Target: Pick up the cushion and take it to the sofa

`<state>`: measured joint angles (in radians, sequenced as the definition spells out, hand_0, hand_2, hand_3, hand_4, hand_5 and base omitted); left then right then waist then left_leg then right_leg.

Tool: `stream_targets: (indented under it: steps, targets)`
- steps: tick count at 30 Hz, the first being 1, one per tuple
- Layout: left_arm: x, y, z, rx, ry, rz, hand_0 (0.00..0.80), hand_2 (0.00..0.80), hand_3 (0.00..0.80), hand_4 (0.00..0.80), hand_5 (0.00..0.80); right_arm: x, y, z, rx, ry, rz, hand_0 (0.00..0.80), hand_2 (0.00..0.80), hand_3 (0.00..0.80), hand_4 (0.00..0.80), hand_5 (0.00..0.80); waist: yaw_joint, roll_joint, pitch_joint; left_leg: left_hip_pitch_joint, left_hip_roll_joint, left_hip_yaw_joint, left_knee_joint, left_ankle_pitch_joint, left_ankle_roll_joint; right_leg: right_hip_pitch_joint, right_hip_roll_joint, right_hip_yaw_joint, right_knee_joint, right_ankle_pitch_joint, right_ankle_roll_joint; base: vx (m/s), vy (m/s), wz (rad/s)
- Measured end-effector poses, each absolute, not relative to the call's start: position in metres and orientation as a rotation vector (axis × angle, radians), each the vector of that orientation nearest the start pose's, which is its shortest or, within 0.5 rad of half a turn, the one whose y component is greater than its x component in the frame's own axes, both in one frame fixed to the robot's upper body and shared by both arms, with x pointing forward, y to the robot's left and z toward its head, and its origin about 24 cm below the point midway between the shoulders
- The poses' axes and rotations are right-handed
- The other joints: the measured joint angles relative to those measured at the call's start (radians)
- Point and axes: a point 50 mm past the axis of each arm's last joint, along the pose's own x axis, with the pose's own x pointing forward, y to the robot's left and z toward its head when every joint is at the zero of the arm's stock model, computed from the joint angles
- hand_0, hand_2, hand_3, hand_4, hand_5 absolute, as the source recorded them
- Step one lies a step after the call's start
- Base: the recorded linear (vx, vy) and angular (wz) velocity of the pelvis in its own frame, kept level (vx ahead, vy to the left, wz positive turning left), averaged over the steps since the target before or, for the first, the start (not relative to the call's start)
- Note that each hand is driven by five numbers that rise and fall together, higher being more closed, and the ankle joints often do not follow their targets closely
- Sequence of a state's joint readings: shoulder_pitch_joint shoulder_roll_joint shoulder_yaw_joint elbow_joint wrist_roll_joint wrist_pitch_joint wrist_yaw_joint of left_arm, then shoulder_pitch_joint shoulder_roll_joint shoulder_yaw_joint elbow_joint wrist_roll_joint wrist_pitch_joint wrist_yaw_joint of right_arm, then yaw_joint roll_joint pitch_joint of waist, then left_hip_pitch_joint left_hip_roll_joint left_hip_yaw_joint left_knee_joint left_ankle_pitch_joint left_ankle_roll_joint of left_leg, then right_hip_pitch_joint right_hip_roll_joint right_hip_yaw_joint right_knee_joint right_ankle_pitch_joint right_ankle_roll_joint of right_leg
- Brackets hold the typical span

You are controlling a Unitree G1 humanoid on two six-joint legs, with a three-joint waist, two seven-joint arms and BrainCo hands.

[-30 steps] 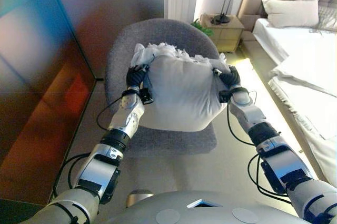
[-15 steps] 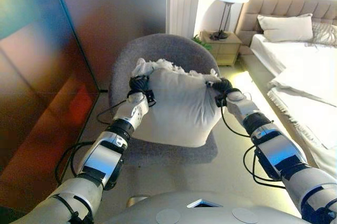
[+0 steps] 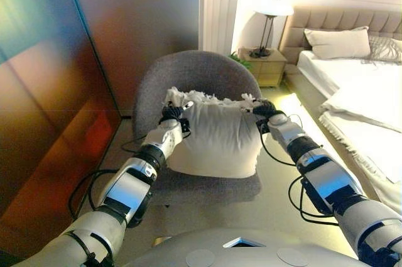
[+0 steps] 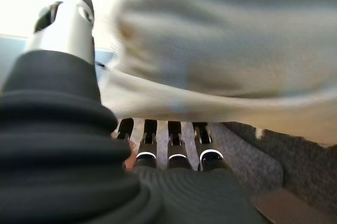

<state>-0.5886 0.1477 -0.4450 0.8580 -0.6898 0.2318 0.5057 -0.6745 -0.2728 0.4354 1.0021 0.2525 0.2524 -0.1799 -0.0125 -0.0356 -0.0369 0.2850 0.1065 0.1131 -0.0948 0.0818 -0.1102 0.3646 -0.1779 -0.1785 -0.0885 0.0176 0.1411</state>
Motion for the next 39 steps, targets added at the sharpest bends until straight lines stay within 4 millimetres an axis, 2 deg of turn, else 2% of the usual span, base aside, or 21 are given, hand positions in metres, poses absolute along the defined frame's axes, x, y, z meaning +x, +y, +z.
stream_targets:
  steps: [6,8,11,13,15,17,19,22,26,29,30,32,34,36,39]
  targets:
    - [0.319,0.093,-0.016,-0.04,0.596,0.024,0.0,0.0,0.0,0.0,0.0,0.345,-0.163,0.004,-0.422,0.515,-0.012,0.0,0.0,0.0,0.0,0.0,0.001,0.012,-0.01,0.0,-0.001,-0.013,-0.001,-0.001,-0.001,0.011,-0.001,-0.017,-0.001,-0.009,0.002,0.012,0.047,0.07]
    - [0.312,0.09,-0.017,-0.082,0.563,-0.026,0.0,0.0,0.0,0.0,0.0,0.342,-0.169,0.004,-0.425,0.48,-0.016,0.0,0.0,0.0,0.0,0.0,0.004,0.014,-0.014,-0.001,-0.001,-0.02,-0.001,-0.002,-0.002,0.017,0.0,-0.026,-0.003,-0.014,0.003,0.006,0.009,0.11]
    - [0.294,0.099,-0.03,-0.078,0.553,-0.072,0.0,0.0,0.0,0.0,0.0,0.334,-0.186,0.004,-0.43,0.448,-0.059,0.0,0.0,0.0,0.0,0.0,0.006,0.018,-0.018,-0.004,-0.002,-0.034,-0.001,-0.001,-0.003,0.019,0.001,-0.039,-0.003,-0.018,0.002,-0.077,0.014,0.12]
    - [0.281,0.116,-0.037,-0.054,0.552,-0.095,0.0,0.0,0.0,0.0,0.0,0.329,-0.205,0.01,-0.437,0.42,-0.113,0.0,0.0,0.0,0.0,0.0,0.012,0.019,-0.016,-0.02,-0.002,-0.044,-0.001,0.003,-0.008,0.015,0.003,-0.051,-0.003,-0.018,0.001,-0.196,0.015,0.15]
    - [0.274,0.137,-0.036,-0.007,0.525,-0.1,0.0,0.0,0.0,0.0,0.0,0.326,-0.231,0.022,-0.453,0.382,-0.19,0.0,0.0,0.0,0.0,0.0,0.028,0.017,-0.005,-0.024,-0.001,-0.056,-0.002,0.007,-0.01,0.011,0.003,-0.061,-0.004,-0.019,0.001,-0.187,0.018,0.16]
    - [0.271,0.166,-0.027,0.016,0.483,-0.071,0.0,0.0,0.0,0.0,0.0,0.325,-0.256,0.041,-0.466,0.332,-0.261,0.0,0.0,0.0,0.0,0.0,0.037,0.015,0.013,-0.036,-0.002,-0.067,-0.002,0.011,-0.01,0.011,0.004,-0.078,-0.005,-0.02,0.001,-0.138,0.029,0.19]
    - [0.275,0.194,-0.016,0.04,0.447,-0.01,0.0,0.0,0.0,0.0,0.0,0.326,-0.281,0.064,-0.466,0.272,-0.353,0.0,0.0,0.0,0.0,0.0,0.065,0.02,0.032,-0.041,-0.003,-0.07,-0.002,0.012,-0.009,0.01,0.004,-0.08,-0.004,-0.02,0.001,-0.099,0.033,0.08]
    - [0.278,0.227,0.0,0.047,0.388,0.083,0.0,0.0,0.0,0.0,0.0,0.324,-0.304,0.089,-0.455,0.199,-0.446,0.0,0.0,0.0,0.0,0.0,0.086,0.023,0.051,-0.054,-0.006,-0.082,-0.002,0.01,-0.006,0.007,0.003,-0.091,-0.005,-0.022,0.002,-0.073,0.035,0.11]
    - [0.268,0.266,0.016,0.045,0.296,0.237,0.0,0.0,0.0,0.0,0.0,0.323,-0.311,0.115,-0.414,0.057,-0.501,0.0,0.0,0.0,0.0,0.0,0.093,0.021,0.083,-0.058,-0.009,-0.092,-0.002,0.016,-0.008,0.006,0.002,-0.105,-0.004,-0.023,0.002,-0.102,0.042,0.09]
    - [0.255,0.284,0.023,0.006,0.216,0.354,0.0,0.0,0.0,0.0,0.0,0.307,-0.312,0.127,-0.425,-0.068,-0.513,0.0,0.0,0.0,0.0,0.0,0.111,0.018,0.089,-0.082,-0.011,-0.095,-0.001,0.018,-0.007,-0.018,0.002,-0.106,-0.003,-0.022,0.002,-0.118,0.031,0.03]
    - [0.245,0.289,0.023,-0.007,0.193,0.395,0.0,0.0,0.0,0.0,0.0,0.296,-0.313,0.127,-0.426,-0.108,-0.517,0.0,0.0,0.0,0.0,0.0,0.114,0.015,0.091,-0.089,-0.012,-0.096,-0.001,0.018,-0.007,-0.022,0.0,-0.108,-0.001,-0.023,0.003,-0.126,0.016,0.05]
    - [0.22,0.3,0.007,-0.037,0.23,0.491,0.0,0.0,0.0,0.0,0.0,0.272,-0.314,0.118,-0.432,-0.142,-0.542,0.0,0.0,0.0,0.0,0.0,0.111,0.008,0.1,-0.088,-0.018,-0.099,0.0,0.017,-0.007,-0.021,-0.002,-0.108,0.0,-0.027,0.006,-0.142,0.004,0.04]
    - [0.188,0.308,-0.021,-0.019,0.341,0.581,0.0,0.0,0.0,0.0,0.0,0.24,-0.328,0.094,-0.41,-0.099,-0.663,0.0,0.0,0.0,0.0,0.0,0.111,0.005,0.101,-0.107,-0.017,-0.093,-0.001,0.009,-0.003,-0.033,-0.004,-0.108,0.0,-0.033,0.003,-0.133,0.004,-0.01]
    - [0.152,0.313,-0.056,-0.024,0.522,0.673,0.0,0.0,0.0,0.0,0.0,0.212,-0.346,0.07,-0.387,-0.003,-0.814,0.0,0.0,0.0,0.0,0.0,0.11,0.003,0.103,-0.124,-0.014,-0.089,-0.001,0.007,-0.005,-0.052,-0.004,-0.106,-0.003,-0.038,0.0,-0.121,0.007,-0.04]
    - [0.093,0.313,-0.099,-0.028,0.778,0.77,0.0,0.0,0.0,0.0,0.0,0.166,-0.361,0.026,-0.323,0.156,-1.006,0.0,0.0,0.0,0.0,0.0,0.073,0.0,0.109,-0.13,-0.009,-0.075,-0.001,0.008,-0.005,-0.066,-0.002,-0.101,-0.002,-0.039,-0.001,-0.175,0.001,-0.04]
